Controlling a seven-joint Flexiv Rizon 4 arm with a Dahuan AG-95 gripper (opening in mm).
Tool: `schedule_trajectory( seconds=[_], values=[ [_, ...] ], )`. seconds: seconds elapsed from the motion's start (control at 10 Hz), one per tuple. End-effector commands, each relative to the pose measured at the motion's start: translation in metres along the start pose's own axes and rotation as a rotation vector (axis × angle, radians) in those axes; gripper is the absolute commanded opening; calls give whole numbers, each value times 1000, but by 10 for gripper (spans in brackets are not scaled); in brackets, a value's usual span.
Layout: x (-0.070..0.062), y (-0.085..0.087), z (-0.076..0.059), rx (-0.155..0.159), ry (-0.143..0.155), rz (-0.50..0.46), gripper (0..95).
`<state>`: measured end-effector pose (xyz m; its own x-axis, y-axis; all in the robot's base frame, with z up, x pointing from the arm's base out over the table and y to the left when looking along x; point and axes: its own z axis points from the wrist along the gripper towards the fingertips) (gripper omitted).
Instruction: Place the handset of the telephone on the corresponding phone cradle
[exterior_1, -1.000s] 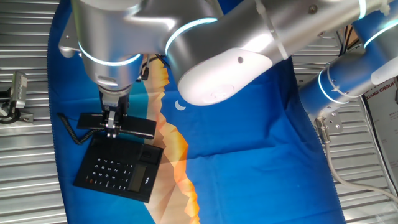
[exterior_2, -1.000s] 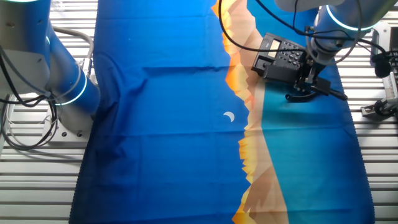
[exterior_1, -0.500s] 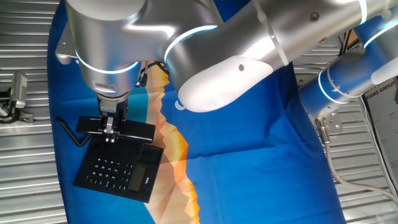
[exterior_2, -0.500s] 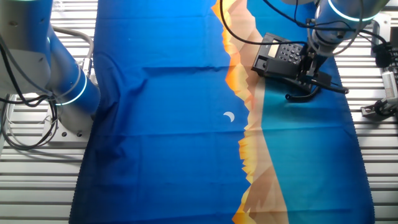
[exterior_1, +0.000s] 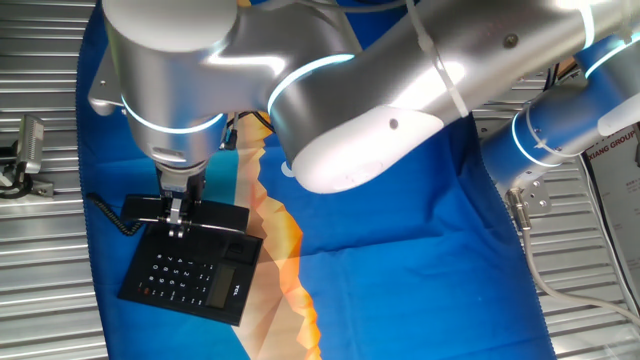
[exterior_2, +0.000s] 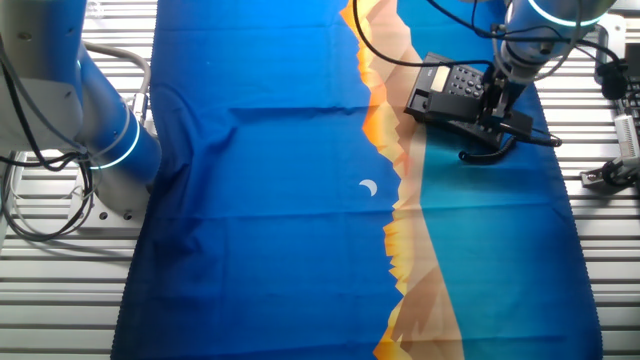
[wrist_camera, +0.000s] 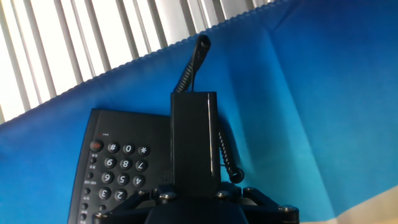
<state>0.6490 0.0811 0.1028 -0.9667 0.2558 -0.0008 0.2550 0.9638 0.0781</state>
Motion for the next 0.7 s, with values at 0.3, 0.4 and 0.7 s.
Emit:
schedule_trajectory(
  seconds=[0.3, 0.4, 0.7],
  values=[
    [0, 7, 1, 3, -2, 0, 0],
    [0, 9, 1, 2, -1, 0, 0],
    [2, 15, 4, 9, -5, -1, 0]
  ],
)
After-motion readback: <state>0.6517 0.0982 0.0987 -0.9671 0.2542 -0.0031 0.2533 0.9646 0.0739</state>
